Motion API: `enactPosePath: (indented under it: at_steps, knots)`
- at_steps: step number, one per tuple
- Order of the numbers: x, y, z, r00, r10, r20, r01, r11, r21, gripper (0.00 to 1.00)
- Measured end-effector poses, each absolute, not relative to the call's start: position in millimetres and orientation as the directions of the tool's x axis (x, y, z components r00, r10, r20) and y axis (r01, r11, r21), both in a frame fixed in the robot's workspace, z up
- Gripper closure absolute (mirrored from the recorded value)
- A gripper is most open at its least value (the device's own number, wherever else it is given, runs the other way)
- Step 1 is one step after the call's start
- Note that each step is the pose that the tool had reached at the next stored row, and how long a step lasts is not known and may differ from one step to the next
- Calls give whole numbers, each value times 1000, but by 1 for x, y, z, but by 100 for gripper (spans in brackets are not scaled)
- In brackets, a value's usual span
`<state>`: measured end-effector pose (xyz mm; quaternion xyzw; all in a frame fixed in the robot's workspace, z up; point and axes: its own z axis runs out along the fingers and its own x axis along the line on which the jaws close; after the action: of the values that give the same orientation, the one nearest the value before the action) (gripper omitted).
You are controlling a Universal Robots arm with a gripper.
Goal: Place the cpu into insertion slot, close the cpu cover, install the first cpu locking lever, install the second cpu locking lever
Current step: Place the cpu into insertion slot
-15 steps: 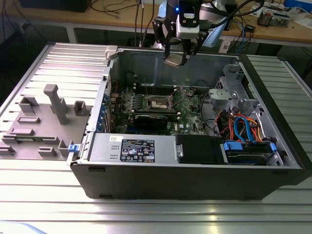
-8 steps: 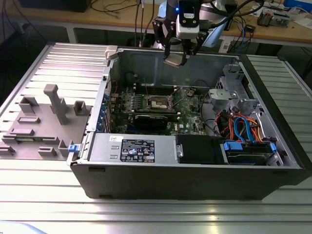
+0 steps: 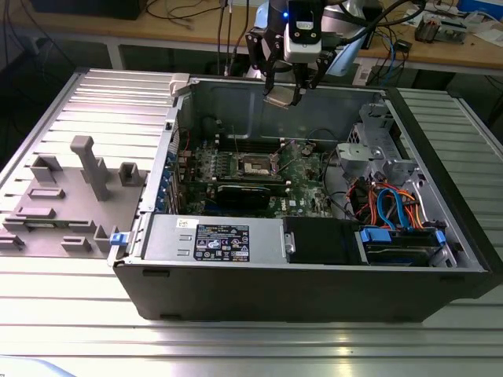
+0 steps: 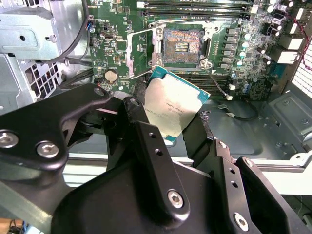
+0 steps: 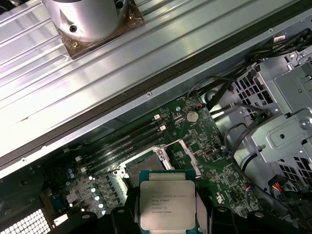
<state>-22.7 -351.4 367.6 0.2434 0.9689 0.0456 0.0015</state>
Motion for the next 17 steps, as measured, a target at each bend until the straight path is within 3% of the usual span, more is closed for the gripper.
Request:
enactPosePath:
  at_steps: [17]
  knots:
    - [-23,-351,368,-860,510,19,510,856,88,46]
